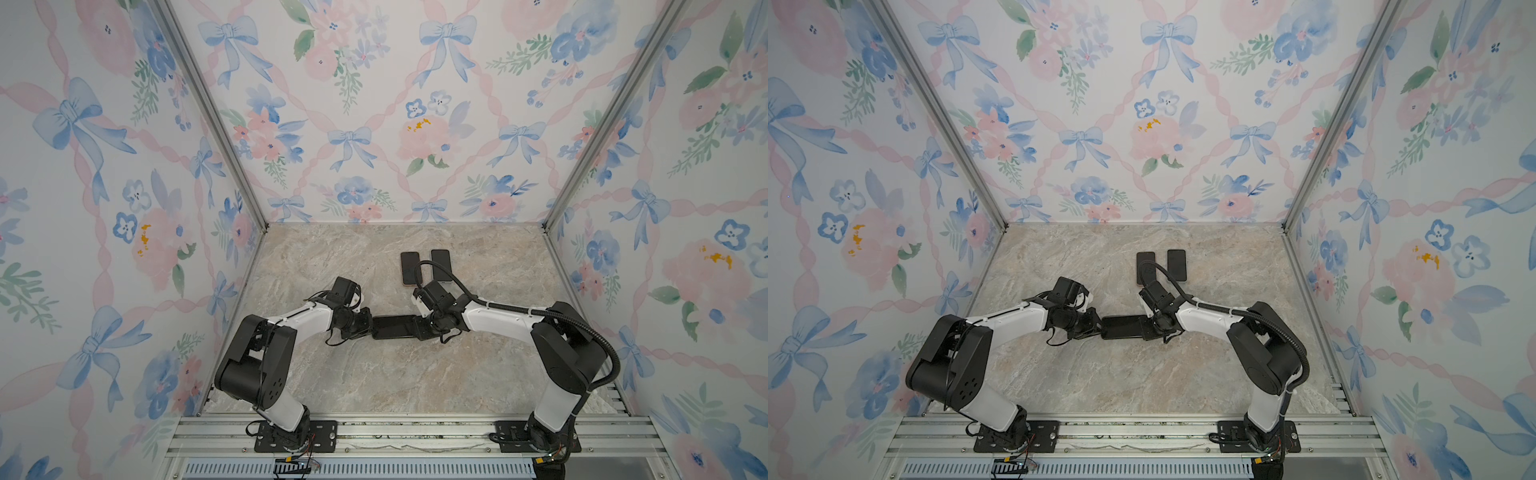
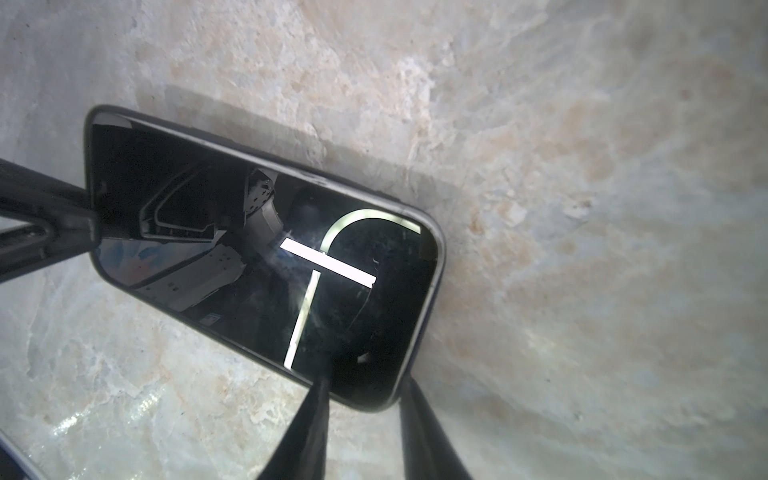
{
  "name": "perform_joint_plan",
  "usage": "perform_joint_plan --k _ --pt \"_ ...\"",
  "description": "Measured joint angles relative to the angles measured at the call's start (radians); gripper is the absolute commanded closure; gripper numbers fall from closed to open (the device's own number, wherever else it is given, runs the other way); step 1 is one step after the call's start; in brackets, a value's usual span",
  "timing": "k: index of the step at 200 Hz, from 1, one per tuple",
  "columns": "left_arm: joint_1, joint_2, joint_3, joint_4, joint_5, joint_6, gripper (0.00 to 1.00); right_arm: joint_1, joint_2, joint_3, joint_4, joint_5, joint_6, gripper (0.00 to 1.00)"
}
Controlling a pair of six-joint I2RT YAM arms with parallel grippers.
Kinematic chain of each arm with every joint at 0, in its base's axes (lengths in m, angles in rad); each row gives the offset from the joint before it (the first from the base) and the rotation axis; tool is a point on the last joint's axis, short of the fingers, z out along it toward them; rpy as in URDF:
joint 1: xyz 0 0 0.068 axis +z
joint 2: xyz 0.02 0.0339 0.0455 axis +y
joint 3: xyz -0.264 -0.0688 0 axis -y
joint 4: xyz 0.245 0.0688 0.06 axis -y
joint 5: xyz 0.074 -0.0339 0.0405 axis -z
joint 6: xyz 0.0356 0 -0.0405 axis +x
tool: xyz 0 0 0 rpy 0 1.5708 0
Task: Put the phone into the phone case
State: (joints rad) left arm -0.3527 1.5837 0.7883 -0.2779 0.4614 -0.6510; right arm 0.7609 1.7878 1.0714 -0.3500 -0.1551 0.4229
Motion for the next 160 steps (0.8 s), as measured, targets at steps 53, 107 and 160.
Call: perform_joint_plan --k 53,107,160 --pt "0.001 -0.016 -0.001 0.011 0.042 0.001 0.67 -0.022 0.000 0.000 -0.013 -0.071 0.021 0.54" --pt "0.006 -0.018 -0.006 0.016 0.063 0.001 0.63 -0.060 -0.003 -0.014 -0.004 -0.105 0.029 0.51" --pt "0.006 -0.018 -0.006 0.018 0.064 0.001 0.60 -0.073 -0.002 -0.017 0.009 -0.128 0.031 0.54"
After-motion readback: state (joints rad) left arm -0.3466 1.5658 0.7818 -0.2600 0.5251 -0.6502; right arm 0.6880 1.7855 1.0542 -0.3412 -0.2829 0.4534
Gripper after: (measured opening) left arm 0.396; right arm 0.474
